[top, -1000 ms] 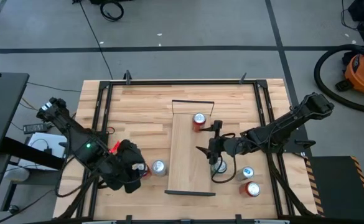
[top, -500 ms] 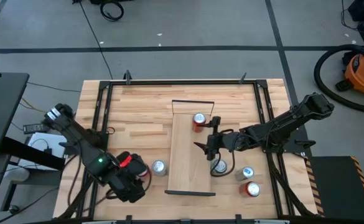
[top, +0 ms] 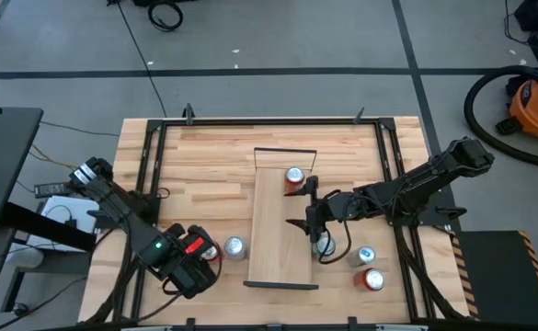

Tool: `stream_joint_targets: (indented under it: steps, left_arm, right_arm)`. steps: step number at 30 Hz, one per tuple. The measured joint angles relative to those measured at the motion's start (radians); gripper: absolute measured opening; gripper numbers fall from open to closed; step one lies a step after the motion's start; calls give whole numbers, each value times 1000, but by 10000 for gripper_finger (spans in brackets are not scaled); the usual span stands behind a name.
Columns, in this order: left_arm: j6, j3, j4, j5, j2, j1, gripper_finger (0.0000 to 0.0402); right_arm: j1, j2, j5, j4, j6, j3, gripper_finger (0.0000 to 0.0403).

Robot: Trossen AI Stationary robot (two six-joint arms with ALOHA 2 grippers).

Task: Place canned beverage on shelf
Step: Put the red/black soda can on the shelf

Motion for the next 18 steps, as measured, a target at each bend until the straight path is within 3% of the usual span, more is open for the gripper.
stream_joint_targets:
  steps: [7, 18]
  left_arm:
    - [46, 0, 2, -33, 2, 18, 224]
    - [93, 0, 8, -26, 18, 68, 367]
  right_arm:
    - [-24, 0, -18, 4, 4, 0, 372]
    - [-29, 0, -41, -22, 61, 0, 372]
